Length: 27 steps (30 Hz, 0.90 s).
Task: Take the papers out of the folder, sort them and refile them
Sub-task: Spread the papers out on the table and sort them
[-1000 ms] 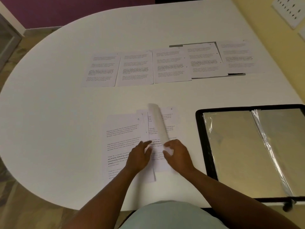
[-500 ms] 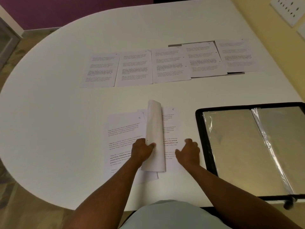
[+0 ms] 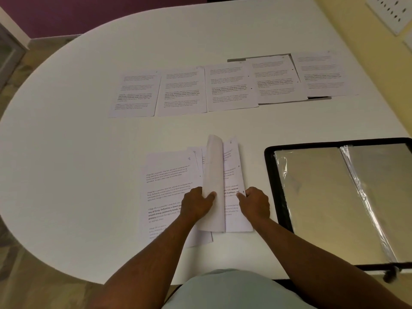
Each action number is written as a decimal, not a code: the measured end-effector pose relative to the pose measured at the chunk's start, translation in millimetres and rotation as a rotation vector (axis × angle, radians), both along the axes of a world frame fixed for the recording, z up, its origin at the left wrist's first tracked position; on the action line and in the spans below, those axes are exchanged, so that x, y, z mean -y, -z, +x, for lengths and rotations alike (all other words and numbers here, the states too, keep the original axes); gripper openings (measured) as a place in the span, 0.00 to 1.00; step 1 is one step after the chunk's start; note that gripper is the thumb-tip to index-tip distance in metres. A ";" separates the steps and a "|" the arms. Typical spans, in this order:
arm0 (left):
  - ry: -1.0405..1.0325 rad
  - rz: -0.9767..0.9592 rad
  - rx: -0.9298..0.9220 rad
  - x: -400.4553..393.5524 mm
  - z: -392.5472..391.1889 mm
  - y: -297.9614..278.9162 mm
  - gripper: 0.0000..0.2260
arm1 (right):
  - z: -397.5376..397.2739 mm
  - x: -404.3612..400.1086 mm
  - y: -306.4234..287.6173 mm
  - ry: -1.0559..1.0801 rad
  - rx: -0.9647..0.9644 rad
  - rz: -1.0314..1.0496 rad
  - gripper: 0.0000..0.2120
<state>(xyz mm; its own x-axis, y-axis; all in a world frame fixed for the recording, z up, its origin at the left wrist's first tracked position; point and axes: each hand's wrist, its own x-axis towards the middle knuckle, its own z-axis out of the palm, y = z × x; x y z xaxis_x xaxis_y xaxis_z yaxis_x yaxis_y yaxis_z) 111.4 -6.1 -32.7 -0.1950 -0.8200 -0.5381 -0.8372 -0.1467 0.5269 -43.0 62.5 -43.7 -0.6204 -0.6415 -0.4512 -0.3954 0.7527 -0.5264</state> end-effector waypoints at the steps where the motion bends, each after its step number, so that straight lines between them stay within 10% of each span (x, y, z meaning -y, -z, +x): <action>1: 0.018 -0.001 0.006 -0.8 -0.2 1.4 0.22 | -1.2 0.3 -0.2 0.002 -0.004 0.001 0.16; 10: 0.119 0.046 0.122 -8.7 -1.9 13.9 0.38 | -4.8 2.8 -10.6 0.041 0.007 -0.020 0.18; 27: 0.256 0.068 0.265 -17.4 -10.6 24.7 0.35 | -78.9 -0.7 -65.8 0.051 -0.168 -0.279 0.12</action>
